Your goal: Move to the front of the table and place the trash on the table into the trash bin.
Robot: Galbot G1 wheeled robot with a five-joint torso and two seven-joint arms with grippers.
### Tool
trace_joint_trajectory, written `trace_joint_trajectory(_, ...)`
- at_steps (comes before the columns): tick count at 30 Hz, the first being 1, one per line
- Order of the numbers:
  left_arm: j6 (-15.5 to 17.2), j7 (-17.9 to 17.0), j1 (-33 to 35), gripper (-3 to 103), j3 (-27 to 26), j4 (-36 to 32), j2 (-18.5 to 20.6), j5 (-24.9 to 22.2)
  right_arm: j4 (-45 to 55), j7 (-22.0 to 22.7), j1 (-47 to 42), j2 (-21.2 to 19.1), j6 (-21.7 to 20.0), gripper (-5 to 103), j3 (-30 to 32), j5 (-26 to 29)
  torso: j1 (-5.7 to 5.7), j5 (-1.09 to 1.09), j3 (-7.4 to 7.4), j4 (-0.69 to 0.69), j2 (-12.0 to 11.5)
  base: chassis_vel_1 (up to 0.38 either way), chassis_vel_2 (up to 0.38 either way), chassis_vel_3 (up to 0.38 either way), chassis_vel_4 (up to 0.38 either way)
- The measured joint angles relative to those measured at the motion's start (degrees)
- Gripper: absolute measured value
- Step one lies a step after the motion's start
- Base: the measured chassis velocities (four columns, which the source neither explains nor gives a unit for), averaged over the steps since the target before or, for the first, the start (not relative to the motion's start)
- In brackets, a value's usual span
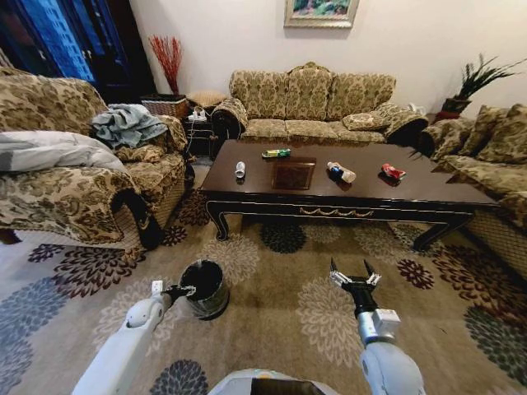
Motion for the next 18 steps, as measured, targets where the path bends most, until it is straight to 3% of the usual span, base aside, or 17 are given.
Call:
trace_joint_trajectory(4, 0.0, -0.1, -0.9, 93, 0.5, 0.6, -0.2, 0.5, -0.3, 0.2, 0.2, 0.3, 0.0, 100, 0.1, 0.1, 0.00, 0.01, 0.00, 0.00, 0.0, 0.000, 0.000, 0.000, 0.000)
trace_joint_trajectory(8, 1.0, -0.2, -1.7, 72, 1.0, 1.6, -0.1, 1.3, -0.8, 0.3, 0.5, 0.9, 0.0, 100, 0.1, 0.1, 0.00, 0.01, 0.01, 0.01, 0.0, 0.000, 0.000, 0.000, 0.000)
trace_joint_trajectory(11, 1.0, -0.3, -2.0, 66, 1.2, 2.4, -0.1, 1.5, -0.9, 0.4, 0.7, 0.8, 0.0, 100, 0.1, 0.1, 0.01, 0.01, 0.01, 0.01, 0.0, 0.000, 0.000, 0.000, 0.000)
trace_joint_trajectory(18, 0.4, -0.4, -2.9, 39, 1.6, 4.2, -0.1, 1.9, -0.9, 0.6, 1.3, 0.6, 0.1, 100, 0.3, 0.2, 0.01, 0.01, 0.02, 0.01, 0.0, 0.000, 0.000, 0.000, 0.000)
